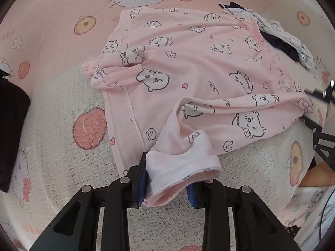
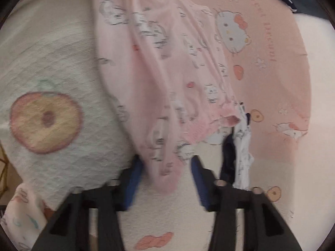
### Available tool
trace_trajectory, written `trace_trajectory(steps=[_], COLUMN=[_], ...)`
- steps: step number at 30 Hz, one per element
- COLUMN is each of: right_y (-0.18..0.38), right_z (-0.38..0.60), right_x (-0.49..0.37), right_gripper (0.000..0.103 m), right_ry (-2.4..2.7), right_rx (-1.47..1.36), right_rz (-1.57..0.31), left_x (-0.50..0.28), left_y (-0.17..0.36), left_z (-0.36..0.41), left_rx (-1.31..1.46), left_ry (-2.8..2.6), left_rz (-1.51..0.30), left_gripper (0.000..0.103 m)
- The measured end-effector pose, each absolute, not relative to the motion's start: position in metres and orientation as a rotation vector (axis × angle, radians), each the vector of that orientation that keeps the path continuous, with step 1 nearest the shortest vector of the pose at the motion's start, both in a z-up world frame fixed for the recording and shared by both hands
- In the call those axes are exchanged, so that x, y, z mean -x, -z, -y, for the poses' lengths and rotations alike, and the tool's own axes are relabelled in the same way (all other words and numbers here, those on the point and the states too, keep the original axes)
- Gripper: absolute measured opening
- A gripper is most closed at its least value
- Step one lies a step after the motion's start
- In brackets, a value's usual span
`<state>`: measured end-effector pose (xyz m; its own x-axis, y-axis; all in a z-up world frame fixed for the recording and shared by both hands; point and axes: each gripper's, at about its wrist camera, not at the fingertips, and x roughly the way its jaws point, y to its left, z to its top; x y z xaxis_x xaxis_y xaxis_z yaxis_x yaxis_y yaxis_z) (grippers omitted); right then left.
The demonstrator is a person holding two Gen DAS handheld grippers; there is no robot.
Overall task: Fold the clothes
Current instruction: 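Grasp the folded cuff with the left gripper while the right gripper releases, then grasp the pink waistband with the right gripper while the left gripper holds the cuff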
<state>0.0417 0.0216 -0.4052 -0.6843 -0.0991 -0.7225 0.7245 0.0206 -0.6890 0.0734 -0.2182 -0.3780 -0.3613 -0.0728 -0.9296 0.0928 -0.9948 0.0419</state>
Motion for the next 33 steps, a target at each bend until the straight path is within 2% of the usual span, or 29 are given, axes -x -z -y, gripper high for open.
trace_trajectory(steps=[4, 6, 10, 16, 23, 27, 33], right_y=[0.423, 0.421, 0.396, 0.364, 0.364, 0.358, 0.328], right_z=[-0.017, -0.014, -0.010, -0.015, -0.008, 0.002, -0.005], right_x=[-0.055, -0.052, -0.026, 0.000, -0.003, 0.016, 0.051], right_gripper=[0.012, 0.011, 0.011, 0.009, 0.008, 0.008, 0.008], right_ry=[1.722, 1.751, 1.849, 1.972, 2.010, 2.040, 2.123], right_rx=[-0.576, -0.622, -0.850, -0.996, -0.917, -0.909, -1.093], right_rz=[-1.831, -1.815, -1.563, -1.288, -1.353, -1.357, -1.019], left_x=[-0.075, -0.076, -0.075, -0.071, -0.075, -0.055, -0.032], left_y=[0.377, 0.377, 0.375, 0.361, 0.337, 0.329, 0.317], left_z=[0.218, 0.218, 0.217, 0.239, 0.265, 0.255, 0.254], left_rx=[-1.718, -1.720, -1.737, -1.804, -1.732, -1.696, -1.662], left_ry=[2.485, 2.472, 2.430, 2.366, 2.382, 2.422, 2.468], left_rz=[-0.014, -0.007, 0.005, -0.187, -0.325, -0.343, -0.393], left_gripper=[0.027, 0.028, 0.028, 0.028, 0.026, 0.026, 0.026])
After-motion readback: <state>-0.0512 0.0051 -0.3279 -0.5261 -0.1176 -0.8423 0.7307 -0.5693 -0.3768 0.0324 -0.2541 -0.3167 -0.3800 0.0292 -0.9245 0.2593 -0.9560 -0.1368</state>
